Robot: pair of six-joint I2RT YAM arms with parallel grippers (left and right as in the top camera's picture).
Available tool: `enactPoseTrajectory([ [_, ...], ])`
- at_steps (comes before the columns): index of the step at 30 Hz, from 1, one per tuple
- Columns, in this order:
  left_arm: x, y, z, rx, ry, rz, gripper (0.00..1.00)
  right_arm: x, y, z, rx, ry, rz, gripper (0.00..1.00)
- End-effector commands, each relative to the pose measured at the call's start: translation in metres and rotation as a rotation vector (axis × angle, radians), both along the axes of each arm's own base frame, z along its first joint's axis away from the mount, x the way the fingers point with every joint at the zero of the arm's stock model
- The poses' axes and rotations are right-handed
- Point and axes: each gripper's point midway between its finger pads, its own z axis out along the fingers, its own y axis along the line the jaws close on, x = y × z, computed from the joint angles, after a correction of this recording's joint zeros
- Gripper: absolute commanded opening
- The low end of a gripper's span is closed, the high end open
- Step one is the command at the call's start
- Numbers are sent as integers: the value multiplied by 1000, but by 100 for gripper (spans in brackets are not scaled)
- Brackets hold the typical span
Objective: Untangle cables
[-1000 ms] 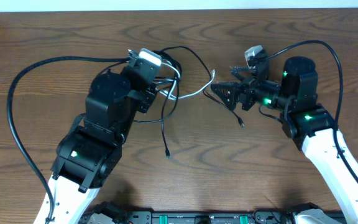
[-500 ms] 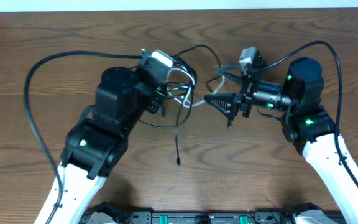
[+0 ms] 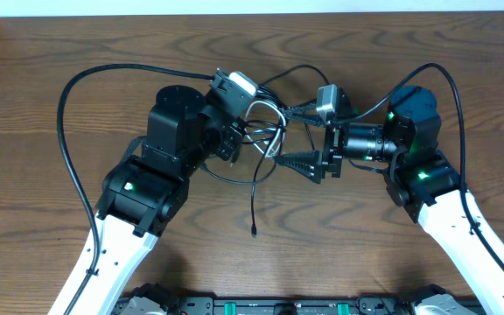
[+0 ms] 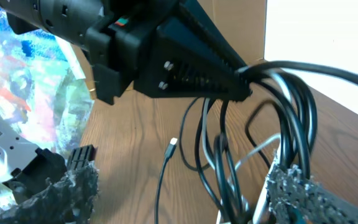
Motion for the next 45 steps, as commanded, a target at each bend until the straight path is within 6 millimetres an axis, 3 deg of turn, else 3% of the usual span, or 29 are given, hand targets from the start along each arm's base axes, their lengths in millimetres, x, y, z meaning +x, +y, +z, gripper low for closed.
enactPoseTrajectory([
  [1, -15, -21, 10, -47, -5, -146, 7, -8, 2, 8, 6, -62, 30, 83],
  [9, -16, -22, 10, -52, -4, -154, 7, -1, 1, 6, -5, -58, -10, 78],
  [20, -20, -26, 9, -64, 7, -181, 8, 41, -14, -13, -60, 93, -292, 73],
  [33, -28, -36, 11, -97, 20, -246, 7, 53, -21, -17, -54, 164, -384, 73],
  [45, -20, -40, 29, -172, -20, -220, 7, 56, -20, -48, -158, 132, -358, 66],
])
